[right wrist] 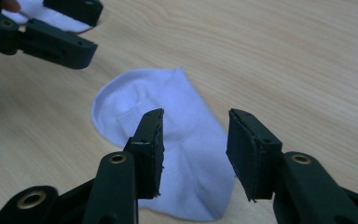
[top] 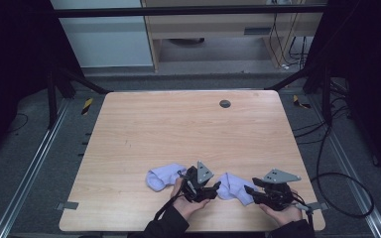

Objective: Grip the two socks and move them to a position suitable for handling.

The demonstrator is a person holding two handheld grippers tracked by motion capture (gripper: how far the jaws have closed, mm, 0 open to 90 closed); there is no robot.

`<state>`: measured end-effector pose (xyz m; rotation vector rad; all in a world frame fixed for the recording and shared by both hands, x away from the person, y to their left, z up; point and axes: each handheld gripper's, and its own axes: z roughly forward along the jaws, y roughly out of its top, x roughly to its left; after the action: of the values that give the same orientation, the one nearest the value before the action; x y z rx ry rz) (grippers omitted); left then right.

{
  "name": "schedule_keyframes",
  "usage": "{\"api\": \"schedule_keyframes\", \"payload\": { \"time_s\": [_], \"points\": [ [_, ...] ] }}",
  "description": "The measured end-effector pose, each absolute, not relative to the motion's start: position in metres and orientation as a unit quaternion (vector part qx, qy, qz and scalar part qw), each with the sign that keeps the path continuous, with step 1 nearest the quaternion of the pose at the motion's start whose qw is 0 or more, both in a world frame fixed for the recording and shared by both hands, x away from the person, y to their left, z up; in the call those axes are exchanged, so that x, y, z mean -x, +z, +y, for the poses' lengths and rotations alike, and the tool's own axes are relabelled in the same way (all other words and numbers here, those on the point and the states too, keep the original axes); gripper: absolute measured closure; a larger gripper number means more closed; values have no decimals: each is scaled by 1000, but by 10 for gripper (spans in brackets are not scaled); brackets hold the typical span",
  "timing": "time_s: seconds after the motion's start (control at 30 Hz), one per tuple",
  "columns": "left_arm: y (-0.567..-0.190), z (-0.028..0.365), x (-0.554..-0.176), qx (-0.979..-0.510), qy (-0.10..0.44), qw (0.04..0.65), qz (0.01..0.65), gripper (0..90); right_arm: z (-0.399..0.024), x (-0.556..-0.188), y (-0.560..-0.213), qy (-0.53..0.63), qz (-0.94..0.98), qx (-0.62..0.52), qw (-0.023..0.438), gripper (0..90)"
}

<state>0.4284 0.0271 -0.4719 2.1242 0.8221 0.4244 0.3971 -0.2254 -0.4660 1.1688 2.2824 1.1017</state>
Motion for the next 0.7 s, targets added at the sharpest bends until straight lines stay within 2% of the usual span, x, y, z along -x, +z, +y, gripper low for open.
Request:
{"api": "schedule_keyframes", "payload": {
  "time_s": [0.3,0.7],
  "points": [
    [-481,18,-429,-845,163,391,326,479,-222,-389,-475,377,819,-403,160,581],
    [-494,11,-428,-854,161,371,326,525,-211,-386,-486,356,840,-387,136,644]
  ]
}}
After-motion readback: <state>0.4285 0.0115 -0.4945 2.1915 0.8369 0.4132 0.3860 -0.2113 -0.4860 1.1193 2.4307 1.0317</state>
